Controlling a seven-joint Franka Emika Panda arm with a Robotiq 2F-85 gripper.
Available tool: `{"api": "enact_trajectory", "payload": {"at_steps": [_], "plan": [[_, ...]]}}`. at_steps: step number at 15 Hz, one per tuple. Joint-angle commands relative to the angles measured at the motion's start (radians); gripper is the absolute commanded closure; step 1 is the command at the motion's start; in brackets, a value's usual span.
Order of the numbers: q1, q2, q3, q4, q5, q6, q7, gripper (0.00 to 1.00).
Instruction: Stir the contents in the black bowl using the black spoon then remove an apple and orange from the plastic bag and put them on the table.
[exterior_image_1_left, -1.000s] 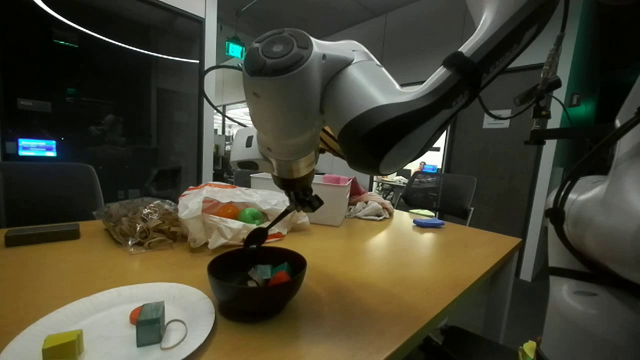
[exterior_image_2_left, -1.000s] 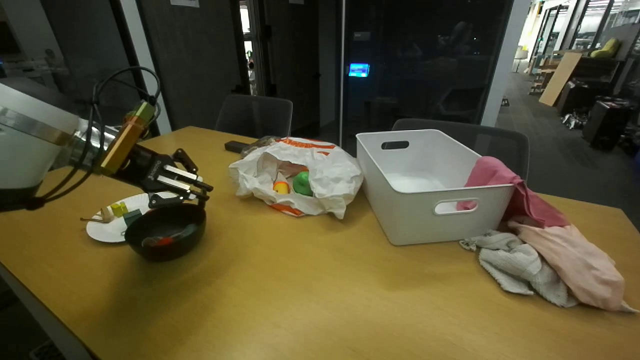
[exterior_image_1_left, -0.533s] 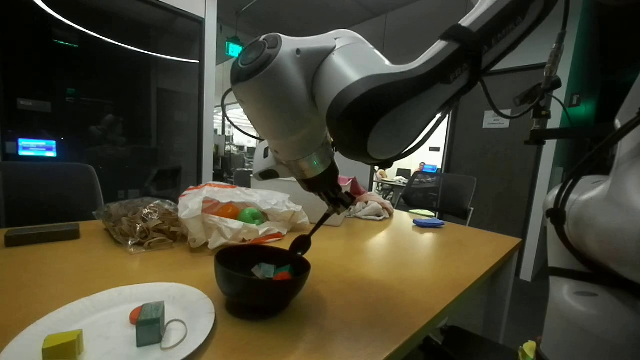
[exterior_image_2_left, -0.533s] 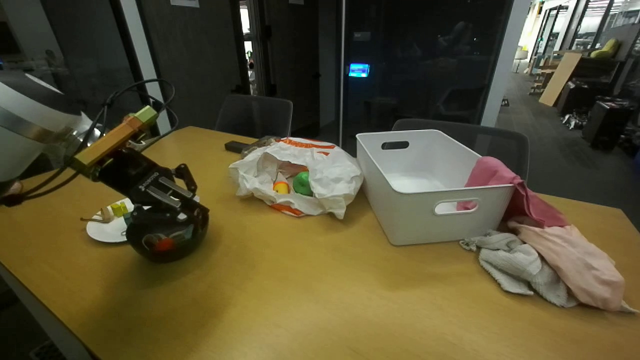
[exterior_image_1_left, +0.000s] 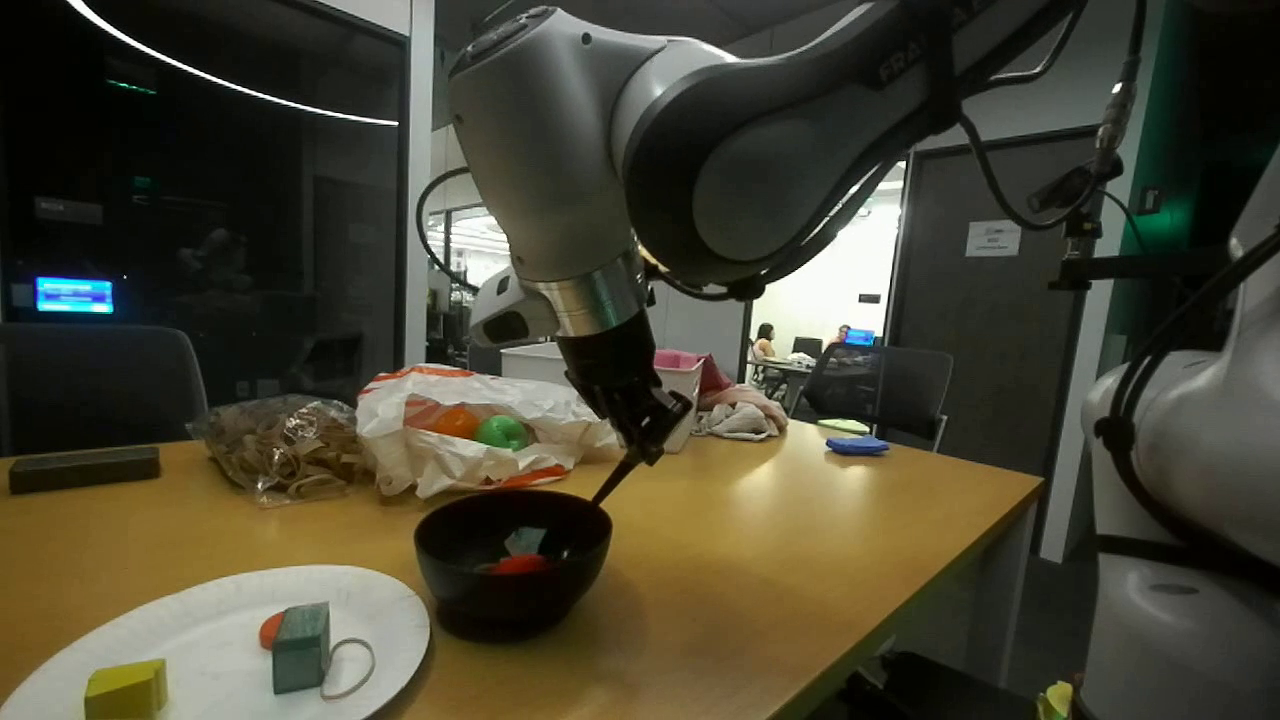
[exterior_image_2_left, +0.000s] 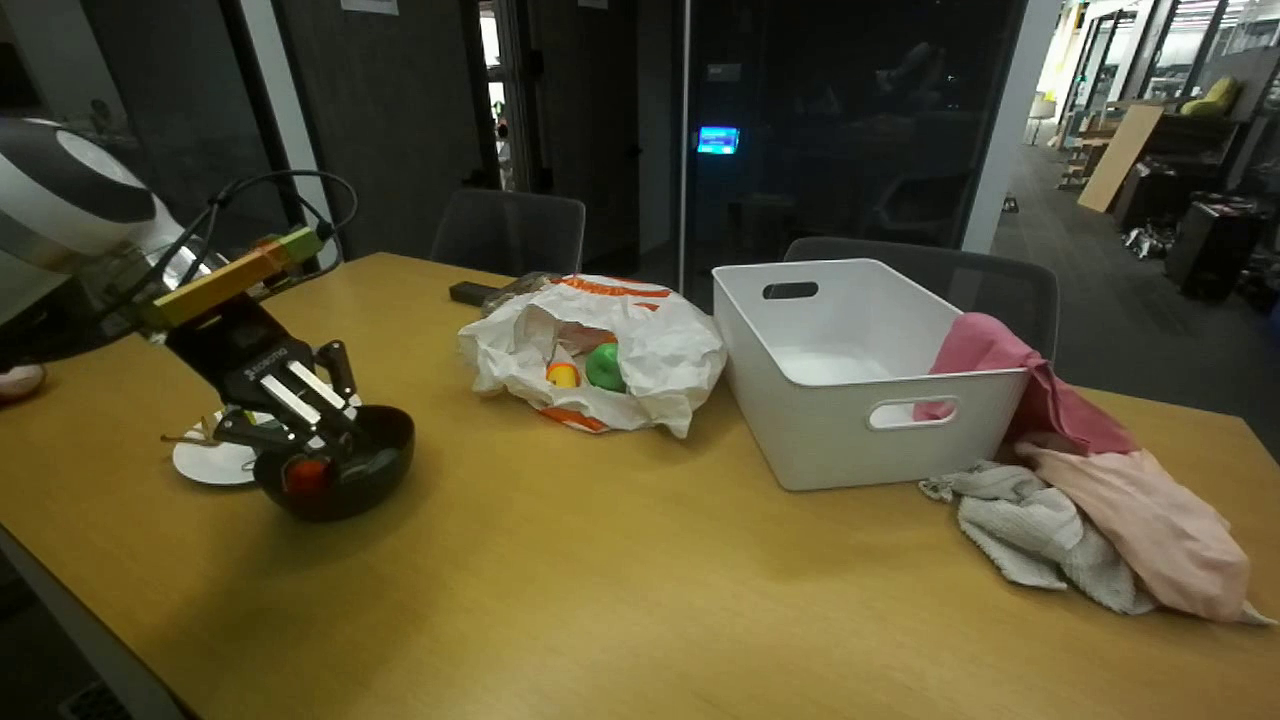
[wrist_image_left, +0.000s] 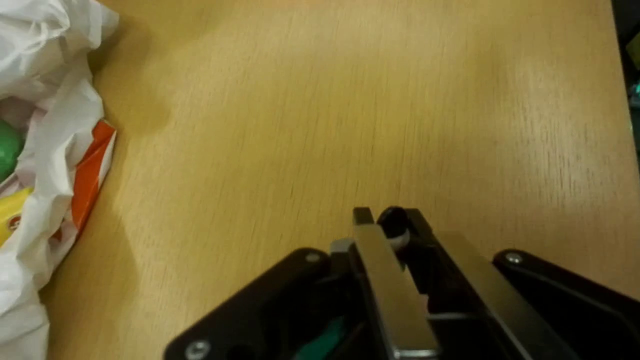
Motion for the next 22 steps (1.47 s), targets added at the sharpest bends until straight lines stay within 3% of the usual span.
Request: {"api": "enact_trajectory", "payload": {"at_steps": [1, 3, 6, 10, 15, 19, 20, 22], "plan": [[-0.011, 0.003, -0.012, -0.008, -0.019, 0.123, 0.032, 0.87], [-0.03, 0.006, -0.006, -0.029, -0.108, 0.209, 0.104, 0.87], [-0.05, 0.016, -0.006, -0.047, -0.252, 0.247, 0.179, 0.87], [-0.06, 0.013, 0.003, -0.072, -0.419, 0.128, 0.19, 0.86], [-0.02, 0.01, -0.007, -0.049, -0.285, -0.013, 0.049, 0.86], [-0.002, 0.011, -0.016, -0.035, -0.147, -0.009, -0.09, 0.87], [-0.001, 0.013, -0.015, -0.036, -0.128, 0.001, -0.107, 0.91], [0.001, 0.019, -0.012, -0.038, -0.104, 0.043, -0.107, 0.89]]}}
